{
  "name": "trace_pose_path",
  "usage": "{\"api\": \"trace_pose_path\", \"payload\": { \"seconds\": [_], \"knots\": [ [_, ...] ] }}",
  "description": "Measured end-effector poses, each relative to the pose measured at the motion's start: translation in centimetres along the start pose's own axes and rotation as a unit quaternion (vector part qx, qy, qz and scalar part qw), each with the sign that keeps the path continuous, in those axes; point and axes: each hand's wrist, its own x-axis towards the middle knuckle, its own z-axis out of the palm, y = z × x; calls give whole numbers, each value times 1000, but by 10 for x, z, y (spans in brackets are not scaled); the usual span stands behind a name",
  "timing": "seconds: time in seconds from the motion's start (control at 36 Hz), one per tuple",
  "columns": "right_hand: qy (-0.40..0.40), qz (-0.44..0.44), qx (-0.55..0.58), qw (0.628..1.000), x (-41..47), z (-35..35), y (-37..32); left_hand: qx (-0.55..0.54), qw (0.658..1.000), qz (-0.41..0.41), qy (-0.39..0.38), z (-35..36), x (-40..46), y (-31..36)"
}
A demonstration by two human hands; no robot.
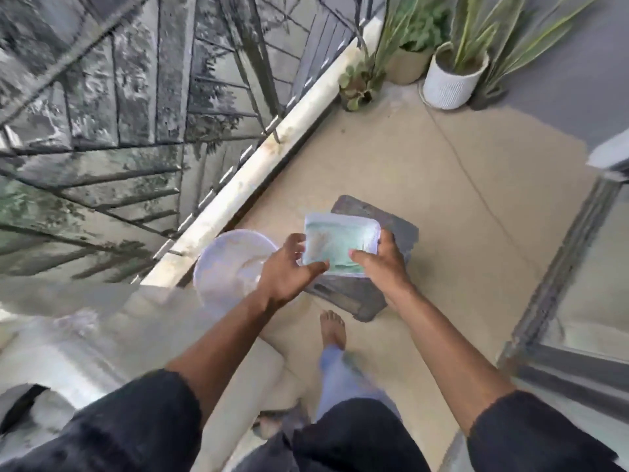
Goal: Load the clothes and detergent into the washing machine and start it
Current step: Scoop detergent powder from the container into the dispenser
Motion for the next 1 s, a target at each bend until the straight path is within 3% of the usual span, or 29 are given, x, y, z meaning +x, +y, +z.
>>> {"api": "trace_pose_path", "payload": {
  "seconds": [0.14,0.39,0.61,1.0],
  "knots": [
    [-9,60,29,998,43,-14,37,18,997,-42,-67,40,53,5],
    [-16,111,71,991,100,-17,92,6,990,-91,-110,95,127,-1],
    [-26,132,94,986,135,-17,130,-18,986,-129,-108,125,162,-17],
    [-27,134,35,990,141,-29,118,-32,986,-125,-104,124,169,-8]
  ]
}}
